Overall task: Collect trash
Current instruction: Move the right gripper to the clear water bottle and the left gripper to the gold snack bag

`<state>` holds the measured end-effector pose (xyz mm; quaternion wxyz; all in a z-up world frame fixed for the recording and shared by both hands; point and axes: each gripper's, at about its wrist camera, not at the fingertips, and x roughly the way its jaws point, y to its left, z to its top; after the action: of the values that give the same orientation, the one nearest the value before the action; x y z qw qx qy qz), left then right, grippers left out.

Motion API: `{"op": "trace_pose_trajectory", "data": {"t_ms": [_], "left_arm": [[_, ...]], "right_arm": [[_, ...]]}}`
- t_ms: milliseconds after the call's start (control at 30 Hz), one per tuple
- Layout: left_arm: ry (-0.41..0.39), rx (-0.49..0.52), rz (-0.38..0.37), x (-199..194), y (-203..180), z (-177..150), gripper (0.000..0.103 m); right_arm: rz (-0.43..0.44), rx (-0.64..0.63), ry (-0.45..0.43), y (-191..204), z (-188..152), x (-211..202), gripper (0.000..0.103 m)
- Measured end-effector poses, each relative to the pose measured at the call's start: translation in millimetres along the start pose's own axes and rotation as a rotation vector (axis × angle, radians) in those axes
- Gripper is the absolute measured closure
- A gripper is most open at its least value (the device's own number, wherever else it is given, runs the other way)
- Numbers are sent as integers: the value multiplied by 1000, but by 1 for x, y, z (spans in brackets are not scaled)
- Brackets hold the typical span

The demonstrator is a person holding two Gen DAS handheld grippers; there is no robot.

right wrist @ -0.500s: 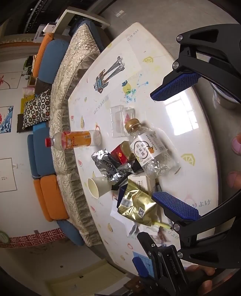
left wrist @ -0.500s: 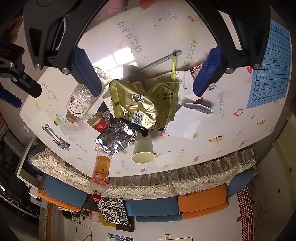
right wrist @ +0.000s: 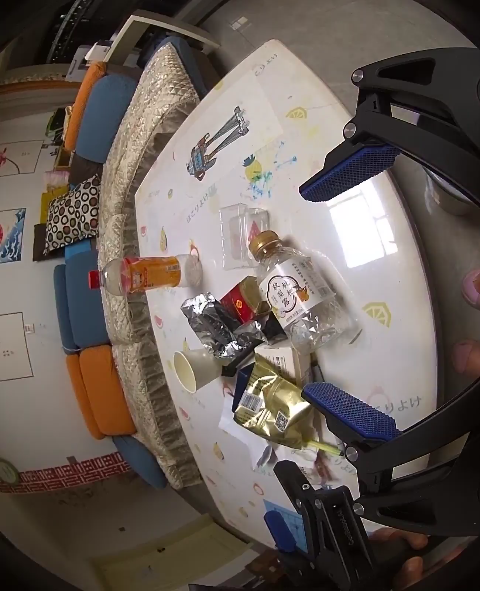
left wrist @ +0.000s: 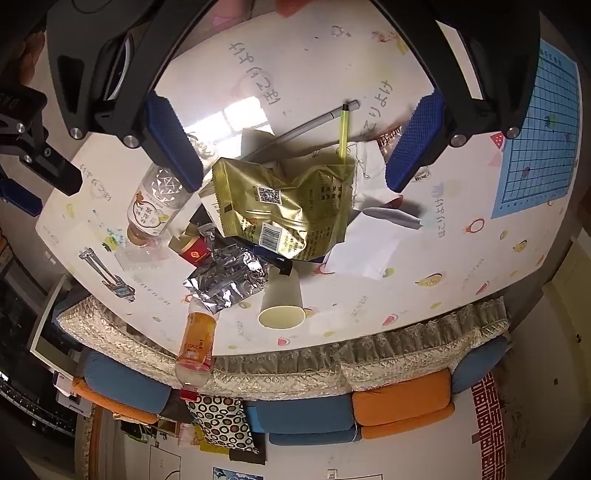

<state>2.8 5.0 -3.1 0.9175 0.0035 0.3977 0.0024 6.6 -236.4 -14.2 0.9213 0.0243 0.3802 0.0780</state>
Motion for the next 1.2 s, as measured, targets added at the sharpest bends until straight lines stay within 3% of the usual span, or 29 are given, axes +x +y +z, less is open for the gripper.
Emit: {"op": "trace_pose_trajectory", "data": {"t_ms": [933, 1200], "left_arm": [[62, -4, 26, 39, 7, -11, 6], [78, -6, 19, 54, 6, -9, 6]], "right_arm": [[-15, 2, 58, 1, -12, 43, 6], [-27, 54, 103, -6, -11, 61, 6]]}}
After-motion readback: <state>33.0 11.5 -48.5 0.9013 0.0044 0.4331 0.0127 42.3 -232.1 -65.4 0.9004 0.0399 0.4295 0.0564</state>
